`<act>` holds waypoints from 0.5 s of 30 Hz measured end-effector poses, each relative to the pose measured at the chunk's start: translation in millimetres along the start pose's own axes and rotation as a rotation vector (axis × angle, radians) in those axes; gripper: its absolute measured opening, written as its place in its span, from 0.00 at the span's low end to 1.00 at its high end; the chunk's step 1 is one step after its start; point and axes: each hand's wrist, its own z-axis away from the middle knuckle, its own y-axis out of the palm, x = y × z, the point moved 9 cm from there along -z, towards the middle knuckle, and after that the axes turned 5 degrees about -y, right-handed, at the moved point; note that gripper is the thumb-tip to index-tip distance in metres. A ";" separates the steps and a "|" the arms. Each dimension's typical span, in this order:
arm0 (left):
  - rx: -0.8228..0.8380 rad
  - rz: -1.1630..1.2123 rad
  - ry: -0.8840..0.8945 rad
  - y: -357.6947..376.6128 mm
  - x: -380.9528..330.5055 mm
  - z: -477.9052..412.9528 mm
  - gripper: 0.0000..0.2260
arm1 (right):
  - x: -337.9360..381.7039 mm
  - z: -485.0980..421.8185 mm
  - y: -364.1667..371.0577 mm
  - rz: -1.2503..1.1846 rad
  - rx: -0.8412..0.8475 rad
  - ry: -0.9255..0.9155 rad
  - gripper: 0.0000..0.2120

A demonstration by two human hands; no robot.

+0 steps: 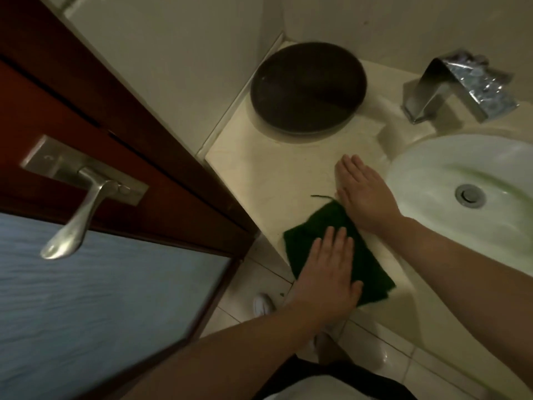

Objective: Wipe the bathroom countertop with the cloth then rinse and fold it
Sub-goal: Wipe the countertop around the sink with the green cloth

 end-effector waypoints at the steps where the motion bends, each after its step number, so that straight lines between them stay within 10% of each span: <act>1: 0.025 -0.026 0.091 1.3 -5.5 -1.1 0.34 | -1.5 0.4 -0.2 0.003 0.013 -0.029 0.26; 6: -0.029 -0.042 0.324 -17.3 43.4 -14.1 0.36 | -15.2 0.9 -5.0 0.023 0.091 -0.103 0.26; 15: -0.210 0.070 -0.465 -74.3 226.9 -82.9 0.35 | -9.5 35.3 -2.9 0.045 -0.007 0.070 0.24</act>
